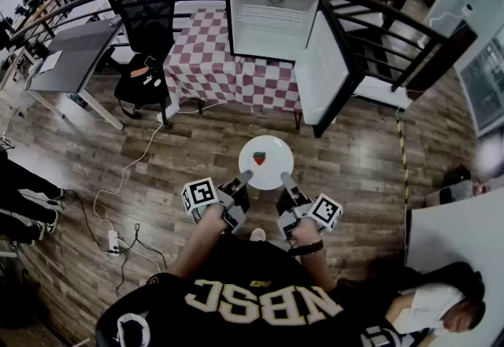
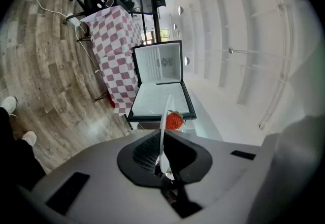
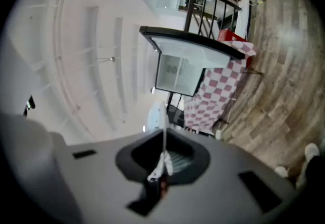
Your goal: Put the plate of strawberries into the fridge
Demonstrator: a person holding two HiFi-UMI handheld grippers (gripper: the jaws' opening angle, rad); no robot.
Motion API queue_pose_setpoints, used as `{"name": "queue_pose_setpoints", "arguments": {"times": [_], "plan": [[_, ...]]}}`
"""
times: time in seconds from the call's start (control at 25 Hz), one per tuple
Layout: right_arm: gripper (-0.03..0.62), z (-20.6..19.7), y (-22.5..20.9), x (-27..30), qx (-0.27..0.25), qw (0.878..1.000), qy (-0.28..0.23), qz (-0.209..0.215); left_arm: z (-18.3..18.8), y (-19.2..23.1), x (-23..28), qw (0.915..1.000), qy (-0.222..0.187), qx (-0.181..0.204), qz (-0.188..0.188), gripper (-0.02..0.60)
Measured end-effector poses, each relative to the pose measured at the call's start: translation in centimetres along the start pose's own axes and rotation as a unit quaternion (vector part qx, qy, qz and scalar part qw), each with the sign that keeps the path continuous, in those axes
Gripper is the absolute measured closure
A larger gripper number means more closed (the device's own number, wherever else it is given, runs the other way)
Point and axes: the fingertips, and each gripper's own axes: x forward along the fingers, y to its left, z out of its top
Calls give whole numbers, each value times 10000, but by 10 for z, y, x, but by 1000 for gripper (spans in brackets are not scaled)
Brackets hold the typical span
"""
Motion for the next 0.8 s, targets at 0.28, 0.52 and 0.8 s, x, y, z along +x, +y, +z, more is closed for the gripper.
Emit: {"name": "queue_pose_setpoints", "arguments": {"times": [0.28, 0.52, 0.8], "plan": [[560, 2, -12, -10, -143, 9996, 144, -199, -13, 9, -1, 9995, -188, -214, 164, 557], [560, 3, -13, 9, -182, 9994, 196, -219, 4, 17, 3, 9988, -282, -362, 196, 557], [560, 33, -31, 53, -200, 9992, -117, -337, 46, 30, 44, 9983, 22, -529, 230, 557]]}}
